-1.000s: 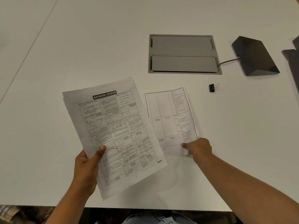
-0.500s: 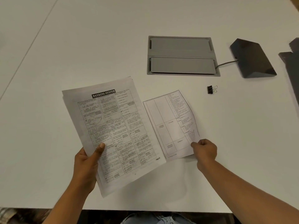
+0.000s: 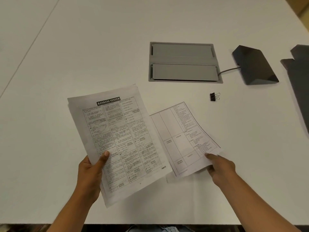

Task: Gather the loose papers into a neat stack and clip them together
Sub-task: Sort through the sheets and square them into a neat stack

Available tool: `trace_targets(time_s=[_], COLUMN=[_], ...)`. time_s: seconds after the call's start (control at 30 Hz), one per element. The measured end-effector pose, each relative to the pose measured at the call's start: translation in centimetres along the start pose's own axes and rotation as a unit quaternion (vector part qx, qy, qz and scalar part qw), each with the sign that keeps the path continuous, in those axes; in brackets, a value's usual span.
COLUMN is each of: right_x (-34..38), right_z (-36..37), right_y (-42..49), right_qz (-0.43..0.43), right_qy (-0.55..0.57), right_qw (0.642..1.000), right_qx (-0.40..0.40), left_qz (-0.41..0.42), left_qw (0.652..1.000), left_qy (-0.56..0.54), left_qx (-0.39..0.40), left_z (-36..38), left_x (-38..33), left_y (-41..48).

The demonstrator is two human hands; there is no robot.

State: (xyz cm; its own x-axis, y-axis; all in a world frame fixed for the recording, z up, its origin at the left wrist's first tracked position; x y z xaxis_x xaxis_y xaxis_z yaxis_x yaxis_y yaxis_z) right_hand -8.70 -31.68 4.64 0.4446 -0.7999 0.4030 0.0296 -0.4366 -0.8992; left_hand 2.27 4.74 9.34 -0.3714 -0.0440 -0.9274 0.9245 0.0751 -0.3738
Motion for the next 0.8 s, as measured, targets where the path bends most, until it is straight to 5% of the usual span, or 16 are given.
trace_targets(time_s=[0.17, 0.6, 0.8], right_x=[0.3, 3.0, 0.7], right_z=[-1.1, -5.4, -3.1], right_y=[-0.5, -5.1, -8.0], right_qz=[-0.080, -0.170, -0.184], right_qy=[-0.099, 0.076, 0.023], right_qw=[0.992, 0.974, 0.966], right_qx=[0.006, 0.130, 0.181], left_qz=[0.004, 0.000, -0.023], left_qw=[1.000, 1.000, 0.998], left_qy=[0.001, -0.008, -0.031], left_qx=[-0.001, -0.001, 0.056], left_z=[-0.1, 0.5, 4.6], left_x=[-0.1, -0.2, -0.4], left_y=[0.5, 1.1, -0.5])
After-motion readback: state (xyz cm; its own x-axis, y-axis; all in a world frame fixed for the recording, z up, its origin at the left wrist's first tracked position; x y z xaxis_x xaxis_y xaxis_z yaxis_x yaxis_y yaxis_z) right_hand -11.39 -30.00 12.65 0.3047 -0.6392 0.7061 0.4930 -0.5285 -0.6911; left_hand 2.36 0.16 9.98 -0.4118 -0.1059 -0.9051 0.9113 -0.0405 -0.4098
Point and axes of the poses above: each hand's wrist, its own y-axis towards the middle knuckle, its own z-axis out of the palm, x = y × z, the point moved 2 cm from there along y, towards the middle knuckle, and after that the axes turned 11 degrees about z, right-handed, at the moved point
